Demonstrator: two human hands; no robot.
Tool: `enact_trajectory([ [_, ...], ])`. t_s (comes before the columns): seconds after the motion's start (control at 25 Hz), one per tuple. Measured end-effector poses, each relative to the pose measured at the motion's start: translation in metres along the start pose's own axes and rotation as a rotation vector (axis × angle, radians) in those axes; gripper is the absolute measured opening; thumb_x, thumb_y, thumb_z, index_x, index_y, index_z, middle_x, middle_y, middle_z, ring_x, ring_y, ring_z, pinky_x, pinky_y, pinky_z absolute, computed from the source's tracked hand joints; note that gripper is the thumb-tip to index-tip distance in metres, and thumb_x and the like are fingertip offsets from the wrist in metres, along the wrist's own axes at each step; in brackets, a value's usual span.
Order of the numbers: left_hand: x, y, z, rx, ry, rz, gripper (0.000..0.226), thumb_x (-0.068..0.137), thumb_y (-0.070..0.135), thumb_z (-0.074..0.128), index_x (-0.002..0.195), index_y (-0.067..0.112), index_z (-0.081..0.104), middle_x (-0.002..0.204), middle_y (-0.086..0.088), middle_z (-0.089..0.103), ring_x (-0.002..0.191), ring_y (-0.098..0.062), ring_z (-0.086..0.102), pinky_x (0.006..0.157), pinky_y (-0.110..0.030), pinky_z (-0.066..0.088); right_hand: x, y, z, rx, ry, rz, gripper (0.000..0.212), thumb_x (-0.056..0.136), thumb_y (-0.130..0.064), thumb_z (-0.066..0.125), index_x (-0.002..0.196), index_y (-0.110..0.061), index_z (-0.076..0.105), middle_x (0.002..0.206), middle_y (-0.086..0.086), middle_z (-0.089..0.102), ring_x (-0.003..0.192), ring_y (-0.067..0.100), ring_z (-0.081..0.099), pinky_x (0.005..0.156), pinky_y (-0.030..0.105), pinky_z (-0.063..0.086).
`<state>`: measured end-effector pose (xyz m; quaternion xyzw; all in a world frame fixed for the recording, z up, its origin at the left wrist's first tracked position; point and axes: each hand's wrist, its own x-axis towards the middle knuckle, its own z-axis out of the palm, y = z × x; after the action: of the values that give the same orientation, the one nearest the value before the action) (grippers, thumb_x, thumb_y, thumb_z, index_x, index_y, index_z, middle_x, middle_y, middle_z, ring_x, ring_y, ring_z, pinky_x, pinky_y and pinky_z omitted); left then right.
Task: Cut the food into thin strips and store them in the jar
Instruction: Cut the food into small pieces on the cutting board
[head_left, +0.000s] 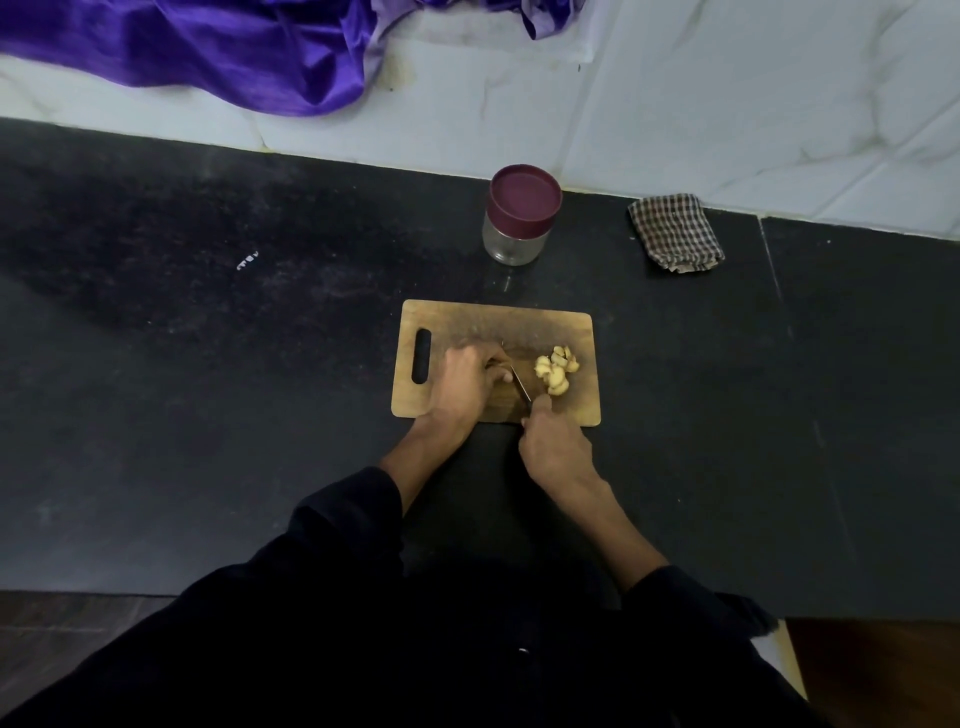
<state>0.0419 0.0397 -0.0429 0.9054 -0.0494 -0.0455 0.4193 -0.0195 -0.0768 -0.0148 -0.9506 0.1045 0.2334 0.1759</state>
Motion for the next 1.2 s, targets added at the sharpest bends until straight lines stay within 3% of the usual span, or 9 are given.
enact_trajectory([
  [0.48,-0.001,0.003,-0.006,0.004,-0.053,-0.003,0.014,0.079,0.008,0.072,0.093,0.011,0.072,0.096,-0.001,0.07,0.094,-0.011,0.062,0.087,-0.027,0.05,-0.018,0.008,-0.004,0.031,-0.046,0.057,0.019,0.104,-0.024,0.04,0.115,-0.011,0.048,0.113,0.012,0.063,0.104,0.03,0.061,0.079,0.042,0.044],
  [0.68,-0.003,0.004,-0.007,0.016,-0.04,0.042,0.014,0.078,0.004,0.072,0.091,0.008,0.071,0.098,-0.004,0.069,0.097,-0.013,0.061,0.089,-0.025,0.047,-0.001,-0.01,-0.01,0.082,-0.043,0.083,0.026,0.102,-0.023,0.044,0.124,-0.01,0.05,0.119,0.013,0.061,0.109,0.03,0.06,0.084,0.042,0.047],
  [0.84,-0.003,0.002,-0.007,0.007,-0.032,0.063,0.014,0.079,0.005,0.071,0.092,0.008,0.071,0.096,-0.003,0.069,0.095,-0.013,0.061,0.088,-0.029,0.049,0.0,-0.007,-0.005,0.146,-0.048,0.085,0.025,0.104,-0.026,0.043,0.121,-0.01,0.051,0.114,0.01,0.061,0.095,0.022,0.055,0.076,0.039,0.043],
  [1.04,-0.001,-0.002,-0.005,0.017,-0.043,0.055,0.013,0.079,0.01,0.072,0.092,0.011,0.07,0.096,0.001,0.068,0.094,-0.01,0.06,0.084,-0.022,0.046,-0.007,0.011,-0.006,0.204,-0.035,0.123,0.021,0.104,-0.03,0.042,0.114,-0.013,0.052,0.11,0.008,0.061,0.097,0.023,0.058,0.083,0.044,0.05],
  [1.2,-0.001,-0.005,-0.003,0.007,-0.03,0.058,0.015,0.077,0.011,0.074,0.091,0.012,0.07,0.096,0.0,0.068,0.094,-0.01,0.059,0.085,-0.024,0.048,-0.012,0.025,-0.013,0.246,-0.028,0.143,0.027,0.104,-0.033,0.042,0.12,-0.014,0.053,0.106,0.007,0.061,0.099,0.025,0.062,0.088,0.049,0.053],
])
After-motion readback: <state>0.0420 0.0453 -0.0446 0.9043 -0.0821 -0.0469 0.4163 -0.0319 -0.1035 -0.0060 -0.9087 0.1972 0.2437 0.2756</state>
